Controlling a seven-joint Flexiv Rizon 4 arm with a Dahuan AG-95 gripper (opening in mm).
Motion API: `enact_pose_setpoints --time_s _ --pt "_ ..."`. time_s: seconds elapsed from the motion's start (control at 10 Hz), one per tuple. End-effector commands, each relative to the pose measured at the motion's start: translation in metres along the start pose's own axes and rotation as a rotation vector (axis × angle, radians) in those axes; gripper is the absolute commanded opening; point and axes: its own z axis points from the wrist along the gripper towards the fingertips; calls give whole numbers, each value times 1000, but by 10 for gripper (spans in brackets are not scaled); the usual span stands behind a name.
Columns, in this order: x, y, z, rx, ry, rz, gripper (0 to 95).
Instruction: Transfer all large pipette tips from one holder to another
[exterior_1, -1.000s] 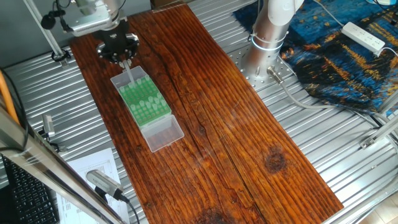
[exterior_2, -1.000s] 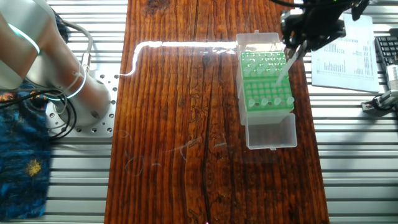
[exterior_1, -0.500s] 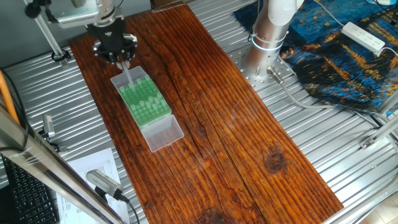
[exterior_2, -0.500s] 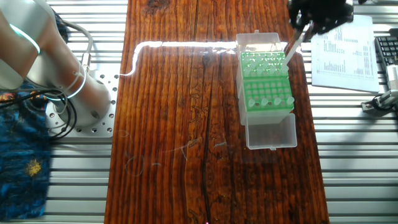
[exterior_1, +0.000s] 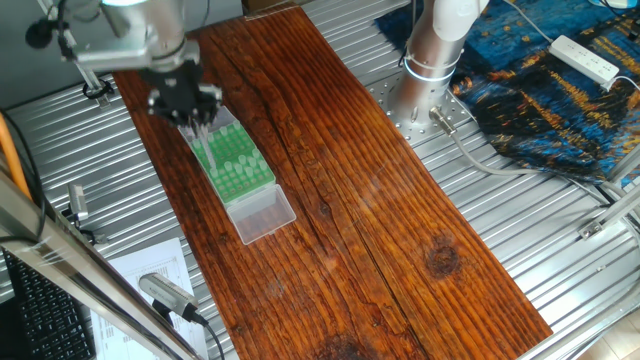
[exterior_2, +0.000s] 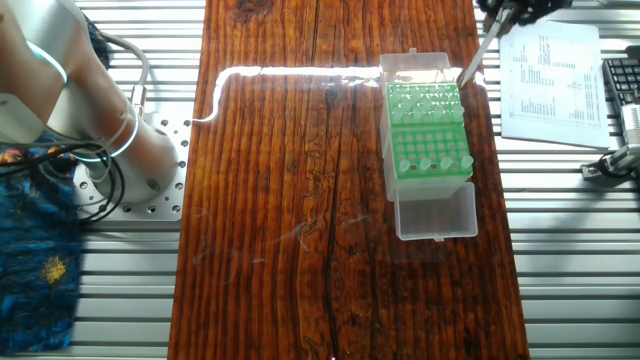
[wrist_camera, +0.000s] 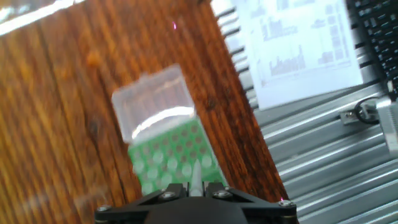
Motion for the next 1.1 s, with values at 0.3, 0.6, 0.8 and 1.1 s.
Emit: enact_pose_setpoints --time_s 0.3,0.6,0.8,1.1 --pt "7 10 23 41 -7 59 0" --pt "12 14 24 55 9 67 0" --pt "16 15 27 60 17 65 0" --pt "21 18 29 69 13 63 0"
